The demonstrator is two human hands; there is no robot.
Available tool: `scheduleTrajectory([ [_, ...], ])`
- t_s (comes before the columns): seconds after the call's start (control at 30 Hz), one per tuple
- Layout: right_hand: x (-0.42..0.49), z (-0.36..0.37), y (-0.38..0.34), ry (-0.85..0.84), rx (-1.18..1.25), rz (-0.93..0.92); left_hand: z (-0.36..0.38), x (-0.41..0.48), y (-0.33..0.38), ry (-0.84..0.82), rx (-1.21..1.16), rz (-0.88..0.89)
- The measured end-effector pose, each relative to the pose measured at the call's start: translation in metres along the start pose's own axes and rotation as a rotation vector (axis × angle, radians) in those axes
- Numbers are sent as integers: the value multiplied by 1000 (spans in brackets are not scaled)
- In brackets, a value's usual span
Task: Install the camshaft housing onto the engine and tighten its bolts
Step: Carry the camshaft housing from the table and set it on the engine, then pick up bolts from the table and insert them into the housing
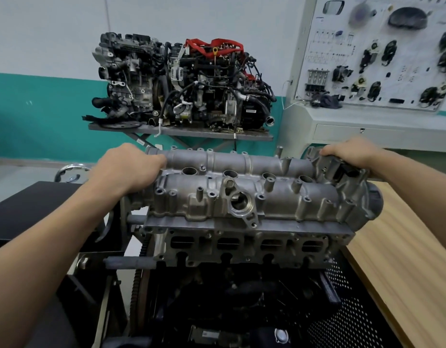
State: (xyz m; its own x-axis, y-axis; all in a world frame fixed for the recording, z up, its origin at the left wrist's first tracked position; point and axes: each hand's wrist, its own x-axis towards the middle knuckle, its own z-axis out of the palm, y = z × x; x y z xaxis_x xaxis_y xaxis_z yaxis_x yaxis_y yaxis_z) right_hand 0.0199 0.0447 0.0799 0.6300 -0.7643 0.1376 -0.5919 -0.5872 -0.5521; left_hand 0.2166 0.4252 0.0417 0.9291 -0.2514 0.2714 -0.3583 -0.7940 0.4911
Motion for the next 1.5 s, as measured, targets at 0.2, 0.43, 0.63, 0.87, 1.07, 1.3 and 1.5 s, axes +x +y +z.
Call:
scheduleTrajectory([
  [0.2, -15, -4, -2, 3, 45, -3, -18, -7, 5, -3, 229, 62],
  [0.43, -53, -62, 40, 95, 110, -22, -8, -71, 124, 230, -7, 705],
  [0.63, -131, -84, 137, 6, -97, 39, 103, -184, 284, -201, -169, 1200],
  [0.87, -202, -102, 285, -41, -238, 438, 241, -289, 373, -699, -53, 1271],
  [1.07, -257, -108, 359, -136, -339, 547, 293, -343, 396, -921, -66, 1429],
  [1.3, -280, -113, 366, -299, -283, 450, 310, -366, 408, -991, -144, 1507],
  [1.5, -297, -122, 357, -388, -365, 376, 311, -365, 410, -1014, -89, 1540],
])
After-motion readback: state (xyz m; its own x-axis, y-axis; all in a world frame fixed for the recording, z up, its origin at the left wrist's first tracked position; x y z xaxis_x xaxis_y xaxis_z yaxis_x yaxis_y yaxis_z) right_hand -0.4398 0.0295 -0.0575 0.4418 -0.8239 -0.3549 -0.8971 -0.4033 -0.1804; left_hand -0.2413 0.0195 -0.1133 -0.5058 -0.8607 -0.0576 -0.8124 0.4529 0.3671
